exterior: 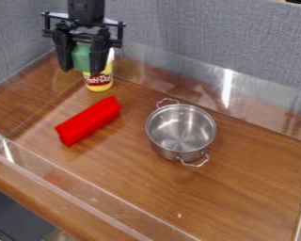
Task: Put green object to the left side of the table
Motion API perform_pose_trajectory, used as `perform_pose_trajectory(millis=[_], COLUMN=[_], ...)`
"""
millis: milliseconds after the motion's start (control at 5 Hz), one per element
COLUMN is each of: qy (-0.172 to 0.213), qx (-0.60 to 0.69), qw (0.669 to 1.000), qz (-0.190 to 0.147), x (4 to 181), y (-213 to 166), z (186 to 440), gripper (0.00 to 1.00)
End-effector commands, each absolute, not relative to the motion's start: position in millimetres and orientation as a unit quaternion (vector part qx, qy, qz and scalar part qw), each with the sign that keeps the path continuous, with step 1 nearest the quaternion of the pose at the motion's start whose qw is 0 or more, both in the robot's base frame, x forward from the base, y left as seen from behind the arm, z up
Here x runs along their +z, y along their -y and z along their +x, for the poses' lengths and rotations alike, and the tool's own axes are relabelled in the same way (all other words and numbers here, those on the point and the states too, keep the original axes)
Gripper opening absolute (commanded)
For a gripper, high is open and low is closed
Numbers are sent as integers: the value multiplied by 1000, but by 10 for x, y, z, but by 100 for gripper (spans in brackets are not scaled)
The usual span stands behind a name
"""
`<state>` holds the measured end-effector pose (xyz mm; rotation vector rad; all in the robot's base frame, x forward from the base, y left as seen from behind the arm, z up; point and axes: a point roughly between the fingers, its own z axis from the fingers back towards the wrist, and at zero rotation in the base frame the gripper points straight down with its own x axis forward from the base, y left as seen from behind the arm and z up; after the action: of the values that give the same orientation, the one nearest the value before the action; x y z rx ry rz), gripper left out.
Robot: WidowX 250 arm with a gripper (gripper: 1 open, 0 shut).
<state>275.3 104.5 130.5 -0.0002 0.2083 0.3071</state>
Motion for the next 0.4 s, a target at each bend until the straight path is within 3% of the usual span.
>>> perform_pose_trajectory(millis=[0,200], qy=[-74,-77], qx=[160,160], qw=[984,984], qz=[8,9], x=[1430,1380], y=[-1172,-1234], z=[2810,2832], gripper=[0,0])
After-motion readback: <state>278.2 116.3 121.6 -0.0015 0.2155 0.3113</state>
